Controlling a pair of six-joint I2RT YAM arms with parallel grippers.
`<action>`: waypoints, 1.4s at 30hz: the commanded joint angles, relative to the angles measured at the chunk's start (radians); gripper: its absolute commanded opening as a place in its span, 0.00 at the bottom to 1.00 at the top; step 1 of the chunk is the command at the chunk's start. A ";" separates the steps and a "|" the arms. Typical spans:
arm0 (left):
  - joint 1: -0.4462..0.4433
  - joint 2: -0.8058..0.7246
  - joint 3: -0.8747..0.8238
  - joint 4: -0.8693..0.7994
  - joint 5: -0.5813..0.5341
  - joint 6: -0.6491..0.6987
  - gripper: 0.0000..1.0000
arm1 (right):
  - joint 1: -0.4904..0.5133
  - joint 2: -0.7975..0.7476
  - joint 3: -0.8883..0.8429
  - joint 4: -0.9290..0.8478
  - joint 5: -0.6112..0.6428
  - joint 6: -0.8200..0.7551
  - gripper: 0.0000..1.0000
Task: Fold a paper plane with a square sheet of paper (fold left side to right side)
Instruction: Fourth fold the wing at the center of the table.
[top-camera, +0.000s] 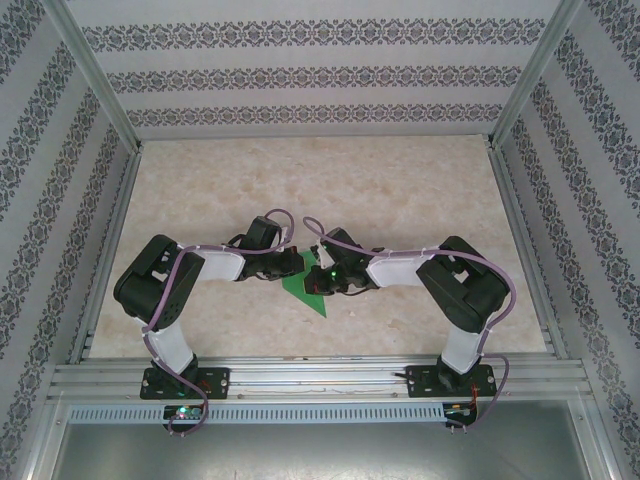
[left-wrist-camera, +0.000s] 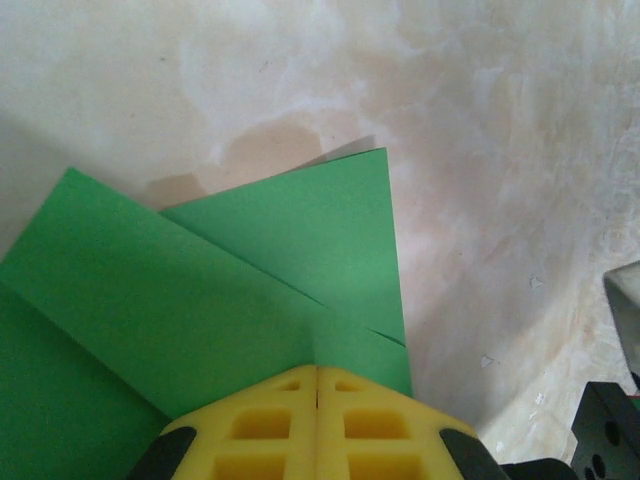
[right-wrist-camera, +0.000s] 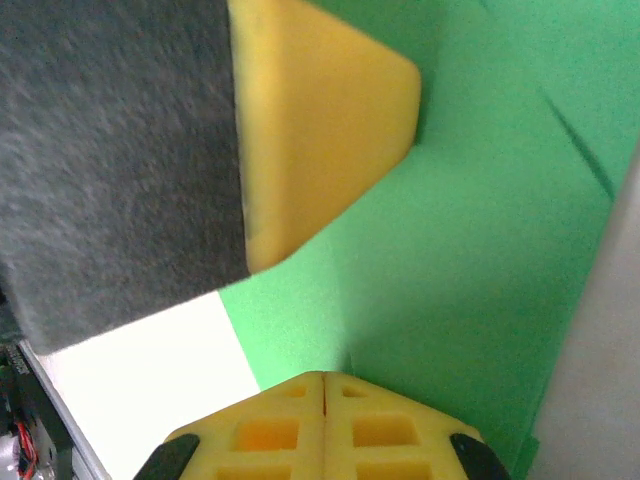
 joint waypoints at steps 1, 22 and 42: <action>-0.008 0.044 -0.015 -0.038 -0.049 0.002 0.00 | 0.015 -0.013 -0.026 -0.063 0.018 -0.013 0.00; -0.008 0.058 -0.004 -0.051 -0.059 0.001 0.00 | 0.031 -0.088 -0.139 -0.097 0.010 0.010 0.00; -0.009 0.057 -0.002 -0.058 -0.064 0.001 0.00 | 0.063 -0.187 -0.279 -0.129 0.012 0.039 0.00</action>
